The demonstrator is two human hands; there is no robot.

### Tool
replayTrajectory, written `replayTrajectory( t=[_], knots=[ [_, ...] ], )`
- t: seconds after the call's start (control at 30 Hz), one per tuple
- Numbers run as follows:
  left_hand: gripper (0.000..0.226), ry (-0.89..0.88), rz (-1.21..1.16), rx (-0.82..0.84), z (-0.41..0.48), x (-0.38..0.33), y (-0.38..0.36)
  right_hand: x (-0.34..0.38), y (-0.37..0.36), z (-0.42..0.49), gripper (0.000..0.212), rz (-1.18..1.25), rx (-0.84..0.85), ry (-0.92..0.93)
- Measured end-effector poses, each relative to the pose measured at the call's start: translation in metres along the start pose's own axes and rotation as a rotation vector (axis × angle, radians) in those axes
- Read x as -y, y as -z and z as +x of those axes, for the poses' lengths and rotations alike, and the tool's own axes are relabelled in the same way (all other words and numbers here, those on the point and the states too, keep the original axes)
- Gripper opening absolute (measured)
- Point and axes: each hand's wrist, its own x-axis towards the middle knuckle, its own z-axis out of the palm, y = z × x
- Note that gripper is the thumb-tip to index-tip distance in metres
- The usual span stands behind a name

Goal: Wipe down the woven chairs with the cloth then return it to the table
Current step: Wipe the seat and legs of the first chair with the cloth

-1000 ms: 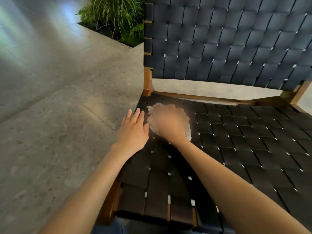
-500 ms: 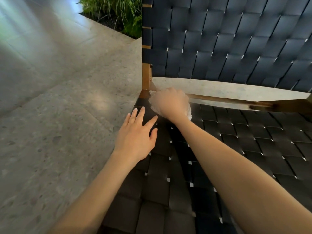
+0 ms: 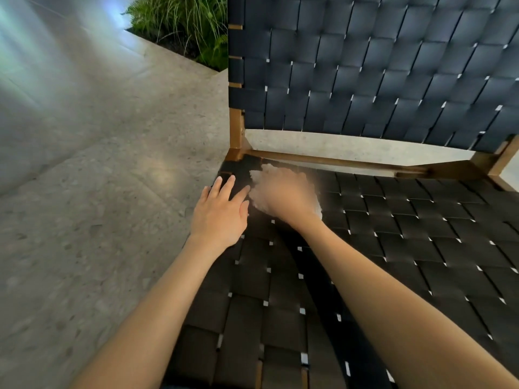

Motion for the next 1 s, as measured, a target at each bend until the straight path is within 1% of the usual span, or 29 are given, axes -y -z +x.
replayTrajectory(
  t=[0.1,0.33,0.5,0.6,0.73,0.8,0.87,0.93,1.0],
  knots=[
    [0.049,-0.011,0.022,0.067,-0.011,0.0,0.003,0.0,0.003,-0.035,0.05,0.008,0.021,0.042],
    [0.049,-0.065,0.023,0.092,-0.054,-0.001,0.01,0.013,0.016,-0.112,0.055,0.01,0.089,0.059],
    [0.048,-0.141,-0.019,0.096,-0.081,-0.003,0.021,0.023,0.03,-0.171,0.054,0.014,0.097,0.078],
    [0.049,-0.151,-0.014,0.119,-0.092,-0.004,0.023,0.029,0.04,-0.198,0.051,-0.001,0.113,0.077],
    [0.048,-0.138,-0.02,0.134,-0.099,-0.008,0.023,0.026,0.051,-0.234,0.052,-0.036,0.132,0.141],
    [0.049,-0.119,-0.007,0.136,-0.099,-0.01,0.024,0.013,0.058,-0.246,0.051,-0.091,0.119,0.138],
    [0.049,-0.112,0.013,0.133,-0.098,-0.012,0.023,-0.005,0.065,-0.251,0.048,-0.133,0.095,0.088],
    [0.049,-0.112,0.022,0.138,-0.096,-0.014,0.022,-0.017,0.068,-0.251,0.047,-0.155,0.08,0.059],
    [0.05,-0.119,0.028,0.139,-0.093,-0.018,0.022,-0.02,0.064,-0.243,0.049,-0.143,0.097,0.068]
  ],
)
